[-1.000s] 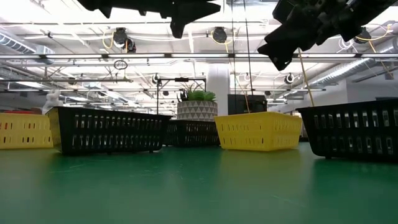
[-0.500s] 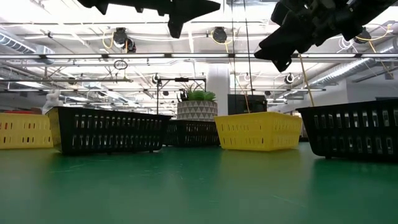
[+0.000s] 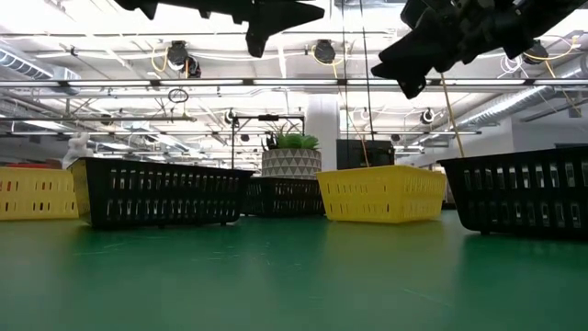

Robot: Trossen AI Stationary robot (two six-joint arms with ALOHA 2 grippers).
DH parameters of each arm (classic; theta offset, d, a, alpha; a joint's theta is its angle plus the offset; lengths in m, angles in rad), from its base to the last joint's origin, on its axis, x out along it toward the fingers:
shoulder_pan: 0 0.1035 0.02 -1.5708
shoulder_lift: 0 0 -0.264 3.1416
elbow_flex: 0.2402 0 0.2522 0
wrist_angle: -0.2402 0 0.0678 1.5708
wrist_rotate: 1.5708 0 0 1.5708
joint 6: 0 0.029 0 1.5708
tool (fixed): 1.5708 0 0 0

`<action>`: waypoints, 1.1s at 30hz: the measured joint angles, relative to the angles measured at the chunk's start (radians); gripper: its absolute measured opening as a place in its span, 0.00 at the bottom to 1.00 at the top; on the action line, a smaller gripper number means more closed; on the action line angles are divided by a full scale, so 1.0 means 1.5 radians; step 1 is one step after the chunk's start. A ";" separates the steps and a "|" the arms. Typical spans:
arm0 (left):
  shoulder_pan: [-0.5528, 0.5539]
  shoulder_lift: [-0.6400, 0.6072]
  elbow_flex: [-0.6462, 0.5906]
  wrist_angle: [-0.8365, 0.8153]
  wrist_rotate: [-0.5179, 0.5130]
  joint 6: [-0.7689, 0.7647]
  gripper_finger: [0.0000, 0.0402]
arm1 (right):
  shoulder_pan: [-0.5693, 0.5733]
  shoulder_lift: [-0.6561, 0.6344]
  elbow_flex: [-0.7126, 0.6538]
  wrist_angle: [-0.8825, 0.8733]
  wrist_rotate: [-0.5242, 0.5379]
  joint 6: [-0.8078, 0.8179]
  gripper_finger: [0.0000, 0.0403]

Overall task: Stack baskets by color
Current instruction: Stack the top right yellow bin on the bottom right yellow bin

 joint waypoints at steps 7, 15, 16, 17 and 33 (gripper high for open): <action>-0.001 0.000 0.000 0.013 0.000 0.012 0.33 | 0.000 0.000 -0.016 0.019 -0.005 0.007 0.32; -0.011 0.005 0.000 0.030 0.000 0.017 0.33 | 0.000 0.001 -0.071 0.119 -0.002 -0.039 0.32; -0.012 0.005 0.000 0.031 0.000 0.015 0.33 | 0.001 0.001 -0.071 0.129 -0.002 -0.053 0.32; -0.012 0.005 0.000 0.030 0.000 0.011 0.33 | 0.003 0.001 -0.071 0.137 -0.002 -0.050 0.32; 0.006 0.004 0.000 -0.010 -0.064 -0.015 0.33 | 0.089 0.005 -0.018 -0.022 0.113 -0.047 0.32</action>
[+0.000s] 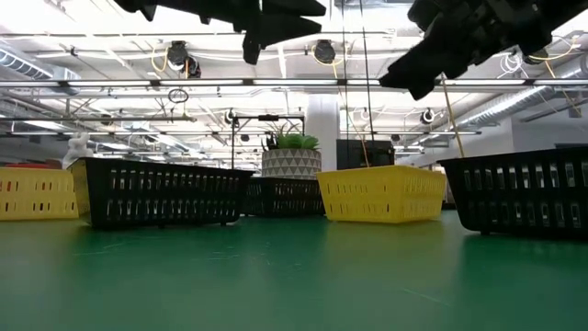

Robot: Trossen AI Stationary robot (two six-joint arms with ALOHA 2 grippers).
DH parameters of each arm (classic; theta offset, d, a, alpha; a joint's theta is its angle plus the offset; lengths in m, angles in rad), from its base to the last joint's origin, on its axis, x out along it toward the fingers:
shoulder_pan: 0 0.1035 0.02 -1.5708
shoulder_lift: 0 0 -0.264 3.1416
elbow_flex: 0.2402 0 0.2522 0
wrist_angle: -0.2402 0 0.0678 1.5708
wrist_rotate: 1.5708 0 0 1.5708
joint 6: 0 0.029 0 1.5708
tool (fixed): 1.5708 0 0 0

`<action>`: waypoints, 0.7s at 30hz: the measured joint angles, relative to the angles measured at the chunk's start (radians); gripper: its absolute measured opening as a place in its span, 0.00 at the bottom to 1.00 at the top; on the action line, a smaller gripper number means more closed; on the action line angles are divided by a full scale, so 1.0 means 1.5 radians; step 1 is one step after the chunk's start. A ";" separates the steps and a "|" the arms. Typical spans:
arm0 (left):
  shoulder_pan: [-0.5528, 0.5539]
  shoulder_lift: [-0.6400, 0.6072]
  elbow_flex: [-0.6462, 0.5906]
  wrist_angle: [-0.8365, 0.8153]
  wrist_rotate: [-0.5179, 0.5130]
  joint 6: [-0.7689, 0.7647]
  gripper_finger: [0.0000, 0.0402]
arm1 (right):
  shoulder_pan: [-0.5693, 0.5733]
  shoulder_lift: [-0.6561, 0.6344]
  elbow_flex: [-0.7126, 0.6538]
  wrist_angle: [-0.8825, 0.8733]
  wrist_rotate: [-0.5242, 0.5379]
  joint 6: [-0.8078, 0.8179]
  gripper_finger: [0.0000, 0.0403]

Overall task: Stack baskets by color
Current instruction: Stack the top right yellow bin on the bottom right yellow bin

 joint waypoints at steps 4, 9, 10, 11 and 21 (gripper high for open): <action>0.000 0.000 0.000 0.018 0.000 0.009 0.33 | 0.034 0.021 0.030 -0.059 0.055 0.000 0.32; 0.008 -0.001 0.000 0.043 0.007 0.014 0.33 | 0.082 0.072 0.077 -0.116 0.100 0.015 0.32; 0.010 -0.001 0.000 0.042 0.010 0.014 0.33 | 0.089 0.084 0.087 -0.121 0.101 0.020 0.32; 0.012 -0.001 0.000 0.037 0.014 0.014 0.33 | 0.097 0.096 0.096 -0.127 0.102 0.025 0.32; 0.026 -0.001 0.000 -0.081 0.020 0.010 0.33 | 0.140 0.218 0.183 -0.308 0.148 0.064 0.32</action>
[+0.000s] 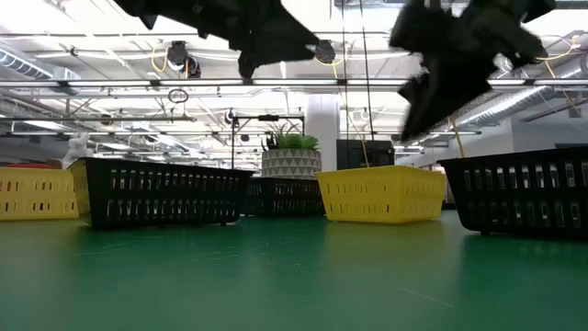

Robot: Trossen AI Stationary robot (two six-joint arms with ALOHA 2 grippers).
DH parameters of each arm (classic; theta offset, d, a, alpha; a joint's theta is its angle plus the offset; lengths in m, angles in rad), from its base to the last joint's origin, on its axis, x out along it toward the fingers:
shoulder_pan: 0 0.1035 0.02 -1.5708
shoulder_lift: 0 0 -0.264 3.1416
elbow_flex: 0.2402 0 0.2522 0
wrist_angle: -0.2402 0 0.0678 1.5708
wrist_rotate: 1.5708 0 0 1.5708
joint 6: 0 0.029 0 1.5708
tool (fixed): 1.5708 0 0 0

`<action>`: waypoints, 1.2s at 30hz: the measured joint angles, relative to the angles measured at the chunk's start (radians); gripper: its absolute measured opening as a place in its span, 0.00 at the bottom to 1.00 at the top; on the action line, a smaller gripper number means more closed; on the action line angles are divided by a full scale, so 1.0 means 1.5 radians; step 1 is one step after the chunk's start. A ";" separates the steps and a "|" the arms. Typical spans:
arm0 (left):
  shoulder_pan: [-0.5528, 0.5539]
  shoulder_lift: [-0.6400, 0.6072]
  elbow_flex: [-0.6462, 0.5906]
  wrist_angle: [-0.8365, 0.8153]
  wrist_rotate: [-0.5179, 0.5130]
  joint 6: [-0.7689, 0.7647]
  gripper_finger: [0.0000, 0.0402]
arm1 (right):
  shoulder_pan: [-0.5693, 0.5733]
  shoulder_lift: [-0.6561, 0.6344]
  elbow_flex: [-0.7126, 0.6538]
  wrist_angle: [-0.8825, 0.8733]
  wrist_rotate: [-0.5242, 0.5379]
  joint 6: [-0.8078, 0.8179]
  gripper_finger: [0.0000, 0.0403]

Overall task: Stack baskets by color
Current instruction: Stack the top right yellow bin on the bottom right yellow bin

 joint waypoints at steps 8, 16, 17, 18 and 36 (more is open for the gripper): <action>0.003 -0.017 0.000 -0.026 0.000 0.001 0.33 | 0.003 -0.006 0.003 -0.108 0.056 0.013 0.32; 0.030 -0.047 0.002 -0.030 -0.001 0.020 0.33 | 0.008 0.002 0.004 -0.106 0.052 -0.113 0.32; 0.037 -0.053 0.002 -0.039 -0.001 0.015 0.33 | 0.008 0.006 0.004 -0.114 0.051 -0.126 0.32; 0.044 -0.055 0.001 -0.045 -0.002 0.007 0.33 | 0.007 0.010 0.004 -0.114 0.052 -0.136 0.32; 0.104 -0.056 0.001 0.001 0.120 0.035 0.33 | -0.030 0.033 0.003 -0.055 0.056 -0.193 0.33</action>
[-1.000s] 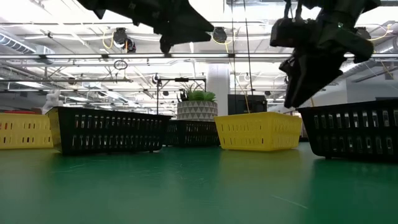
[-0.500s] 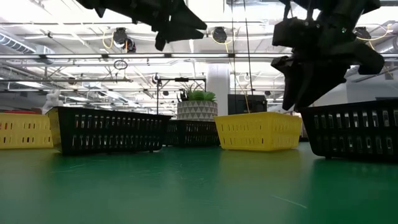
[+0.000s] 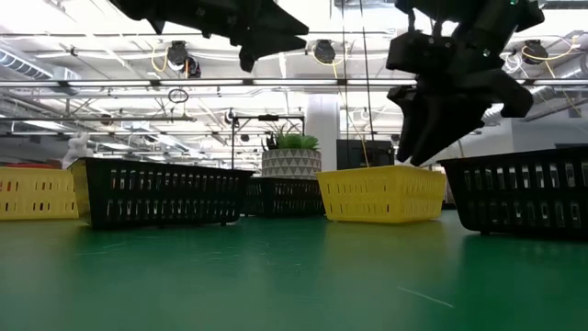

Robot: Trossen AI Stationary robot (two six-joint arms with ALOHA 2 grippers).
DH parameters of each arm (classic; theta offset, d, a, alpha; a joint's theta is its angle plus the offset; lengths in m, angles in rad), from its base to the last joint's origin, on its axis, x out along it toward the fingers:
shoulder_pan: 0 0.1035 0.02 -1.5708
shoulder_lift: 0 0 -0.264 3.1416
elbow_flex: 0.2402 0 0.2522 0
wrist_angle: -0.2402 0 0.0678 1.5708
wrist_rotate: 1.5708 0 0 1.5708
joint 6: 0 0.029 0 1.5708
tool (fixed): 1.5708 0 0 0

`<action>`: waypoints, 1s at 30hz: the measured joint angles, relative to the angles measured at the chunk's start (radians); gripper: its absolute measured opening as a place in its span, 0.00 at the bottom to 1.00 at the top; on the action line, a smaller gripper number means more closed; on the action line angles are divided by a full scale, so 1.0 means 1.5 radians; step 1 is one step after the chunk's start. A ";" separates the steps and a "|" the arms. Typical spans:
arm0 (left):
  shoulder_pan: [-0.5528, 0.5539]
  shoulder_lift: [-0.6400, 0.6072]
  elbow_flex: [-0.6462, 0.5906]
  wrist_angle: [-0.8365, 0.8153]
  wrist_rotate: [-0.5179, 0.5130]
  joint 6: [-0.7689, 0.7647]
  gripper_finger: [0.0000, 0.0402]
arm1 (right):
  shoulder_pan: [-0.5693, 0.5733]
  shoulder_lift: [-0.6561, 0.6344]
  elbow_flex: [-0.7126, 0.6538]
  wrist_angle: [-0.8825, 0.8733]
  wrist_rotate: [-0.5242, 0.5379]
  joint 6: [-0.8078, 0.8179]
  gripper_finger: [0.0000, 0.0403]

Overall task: Stack baskets by color
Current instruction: Stack the top right yellow bin on the bottom right yellow bin

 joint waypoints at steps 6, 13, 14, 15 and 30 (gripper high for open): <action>-0.001 0.000 0.000 -0.015 0.019 0.001 0.33 | -0.012 0.000 0.005 0.002 0.000 0.005 0.46; -0.001 0.000 0.000 -0.004 0.019 0.001 0.33 | -0.014 0.009 0.005 -0.004 0.002 0.007 0.55; -0.001 0.000 0.000 -0.004 0.019 0.000 0.33 | -0.016 0.017 0.005 -0.002 0.002 0.006 0.54; -0.002 0.000 0.000 -0.004 0.019 -0.003 0.33 | -0.017 0.026 0.005 -0.001 0.001 0.006 0.53; -0.013 0.000 0.000 -0.013 0.019 -0.004 0.33 | -0.020 0.097 0.005 -0.032 -0.004 -0.012 0.29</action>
